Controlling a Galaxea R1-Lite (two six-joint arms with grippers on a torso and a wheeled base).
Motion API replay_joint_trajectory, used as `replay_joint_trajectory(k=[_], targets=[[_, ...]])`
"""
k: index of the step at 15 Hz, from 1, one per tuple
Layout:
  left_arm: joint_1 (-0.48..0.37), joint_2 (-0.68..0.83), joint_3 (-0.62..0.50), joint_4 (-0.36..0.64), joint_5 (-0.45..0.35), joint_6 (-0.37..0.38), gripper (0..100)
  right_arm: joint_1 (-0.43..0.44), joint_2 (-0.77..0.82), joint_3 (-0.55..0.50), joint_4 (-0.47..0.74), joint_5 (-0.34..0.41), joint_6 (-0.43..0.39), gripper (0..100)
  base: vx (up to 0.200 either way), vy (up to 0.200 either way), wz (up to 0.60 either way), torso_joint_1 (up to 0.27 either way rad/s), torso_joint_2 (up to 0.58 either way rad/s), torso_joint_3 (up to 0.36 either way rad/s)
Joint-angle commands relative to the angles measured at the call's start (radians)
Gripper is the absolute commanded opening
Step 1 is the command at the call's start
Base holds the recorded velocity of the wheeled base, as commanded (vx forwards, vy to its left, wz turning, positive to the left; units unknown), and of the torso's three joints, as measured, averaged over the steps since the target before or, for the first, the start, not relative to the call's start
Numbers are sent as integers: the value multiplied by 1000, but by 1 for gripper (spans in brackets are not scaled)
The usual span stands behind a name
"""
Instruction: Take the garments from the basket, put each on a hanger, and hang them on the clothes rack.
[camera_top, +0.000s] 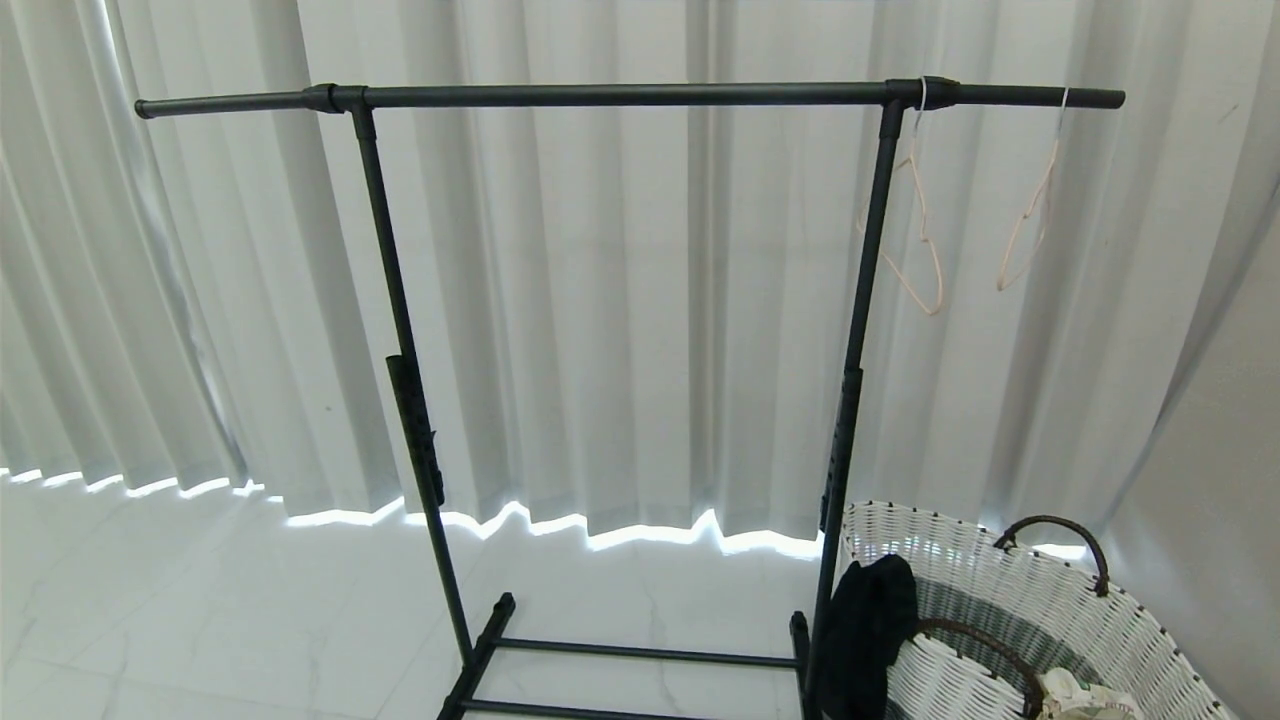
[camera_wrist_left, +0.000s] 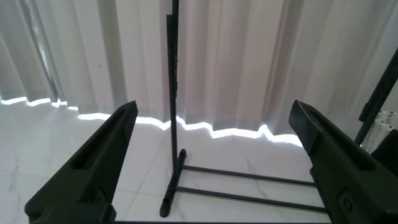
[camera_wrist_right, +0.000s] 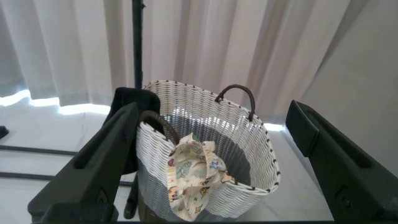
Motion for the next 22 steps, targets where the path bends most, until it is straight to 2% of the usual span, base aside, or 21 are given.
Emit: replay_joint_trajectory(k=[1, 4, 6, 8, 10, 13, 14, 15, 16, 18, 20, 22], targets=[[0, 0, 0, 1, 1, 1, 100, 5, 18, 0, 0, 0, 0, 100, 0, 0, 0, 0, 0, 0], [0, 0, 0, 1, 1, -10, 100, 14, 31, 0, -3, 0, 3, 100, 0, 0, 0, 0, 0, 0], [0, 0, 0, -1, 7, -48, 100, 14, 31, -8, -31, 13, 6, 100, 0, 0, 0, 0, 0, 0], [-1, 0, 0, -1, 7, -48, 100, 71, 181, -175, -32, 57, 64, 100, 0, 0, 0, 0, 0, 0], [0, 0, 0, -1, 7, -48, 100, 89, 359, -251, -23, 59, 49, 100, 0, 0, 0, 0, 0, 0], [0, 0, 0, -1, 7, -48, 100, 66, 730, -248, 28, 29, -86, 100, 0, 0, 0, 0, 0, 0], [-1, 0, 0, -1, 7, -48, 100, 58, 868, -239, 26, 19, -115, 100, 0, 0, 0, 0, 0, 0], [0, 0, 0, -1, 7, -48, 100, 51, 934, -233, 21, 14, -129, 100, 0, 0, 0, 0, 0, 0], [0, 0, 0, -1, 7, -48, 100, 43, 1077, -228, -23, 14, -186, 100, 0, 0, 0, 0, 0, 0], [0, 0, 0, -1, 7, -48, 100, 21, 1210, -230, -103, 11, -260, 100, 0, 0, 0, 0, 0, 0], [0, 0, 0, -1, 7, -48, 100, -72, 1404, -235, -196, -83, -448, 100, 0, 0, 0, 0, 0, 0], [0, 0, 0, -1, 7, -48, 100, -100, 1539, -232, -275, -98, -484, 100, 0, 0, 0, 0, 0, 0]])
